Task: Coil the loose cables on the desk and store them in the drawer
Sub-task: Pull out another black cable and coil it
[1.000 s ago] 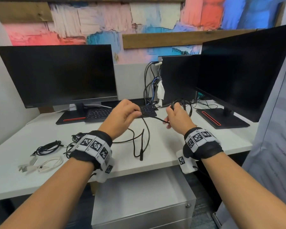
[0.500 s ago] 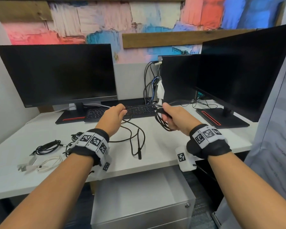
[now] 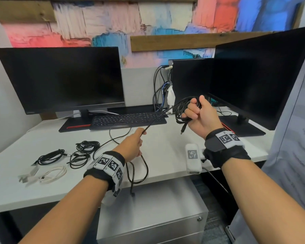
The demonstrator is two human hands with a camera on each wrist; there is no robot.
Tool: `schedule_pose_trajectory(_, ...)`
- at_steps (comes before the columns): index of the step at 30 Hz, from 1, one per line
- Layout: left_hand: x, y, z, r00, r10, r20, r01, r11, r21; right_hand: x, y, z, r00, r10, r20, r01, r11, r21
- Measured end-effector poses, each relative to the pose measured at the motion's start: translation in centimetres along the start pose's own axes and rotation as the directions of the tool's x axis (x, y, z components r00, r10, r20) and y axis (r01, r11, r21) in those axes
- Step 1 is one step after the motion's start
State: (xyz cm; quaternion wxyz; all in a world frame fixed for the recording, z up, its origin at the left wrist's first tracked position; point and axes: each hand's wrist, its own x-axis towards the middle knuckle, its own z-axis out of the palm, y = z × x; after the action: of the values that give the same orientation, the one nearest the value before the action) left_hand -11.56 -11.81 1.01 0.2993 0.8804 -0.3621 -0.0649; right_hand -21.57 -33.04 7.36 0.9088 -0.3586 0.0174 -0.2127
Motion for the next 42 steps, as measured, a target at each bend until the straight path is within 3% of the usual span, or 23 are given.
schedule_pose_trajectory(5, -0.9, 0.6, 0.5, 0.983, -0.027, 0.180, 0.010, 0.995, 0.098, 0.2, 0.2, 0.1, 0.988, -0.102, -0.118, 0.108, 0.993, 0.052)
schedule_pose_trajectory(9, -1.3, 1.2, 0.5, 0.967, -0.024, 0.253, -0.009, 0.992, 0.129, 0.1, 0.0, 0.6, 0.969, -0.174, -0.178, 0.170, 0.985, -0.035)
schedule_pose_trajectory(12, -1.4, 1.6, 0.2, 0.958, 0.018, 0.288, -0.069, 0.983, 0.171, 0.6, 0.3, 0.5, 0.946, -0.236, -0.224, 0.190, 0.959, -0.210)
schedule_pose_trajectory(15, -1.5, 1.8, -0.6, 0.935, 0.012, 0.353, -0.082, 0.979, 0.185, 0.4, 0.5, 0.6, 0.903, -0.369, -0.218, 0.232, 0.849, -0.475)
schedule_pose_trajectory(19, -2.0, 2.7, -1.9, 0.944, 0.026, 0.329, -0.064, 0.993, 0.104, -0.3, 0.9, 0.8, 0.886, -0.446, -0.125, 0.234, 0.665, -0.709)
schedule_pose_trajectory(22, -2.0, 3.7, -2.6, 0.966, 0.093, 0.240, -0.102, 0.995, 0.023, -0.1, 1.5, 0.4, 0.897, -0.441, -0.022, 0.230, 0.509, -0.830)
schedule_pose_trajectory(26, -1.3, 4.3, -3.7, 0.975, 0.221, 0.031, -0.223, 0.968, 0.112, 0.9, 1.8, -0.4, 0.937, -0.343, 0.067, 0.125, 0.151, -0.981)
schedule_pose_trajectory(28, -1.0, 3.9, -4.4, 0.973, 0.227, -0.042, -0.219, 0.966, 0.141, 1.3, 1.9, -1.1, 0.964, -0.260, 0.055, 0.065, 0.028, -0.998)
schedule_pose_trajectory(31, -0.7, 3.0, -5.5, 0.956, 0.240, -0.172, -0.214, 0.964, 0.157, 0.9, 1.9, -1.7, 0.992, -0.126, 0.009, 0.010, 0.010, -1.000)
schedule_pose_trajectory(35, -0.1, 2.7, -5.8, 0.886, 0.273, -0.375, -0.225, 0.960, 0.167, -0.1, 2.0, -1.2, 0.999, -0.019, 0.047, 0.046, -0.056, -0.997)
schedule_pose_trajectory(39, 0.4, 2.5, -6.1, 0.796, 0.204, -0.570, -0.181, 0.979, 0.097, -1.0, 1.7, -0.8, 0.993, 0.111, 0.046, 0.035, 0.103, -0.994)
schedule_pose_trajectory(42, 1.0, 2.2, -6.3, 0.778, 0.157, -0.608, -0.146, 0.987, 0.067, -1.4, 1.7, -0.8, 0.976, 0.206, 0.066, 0.030, 0.173, -0.984)
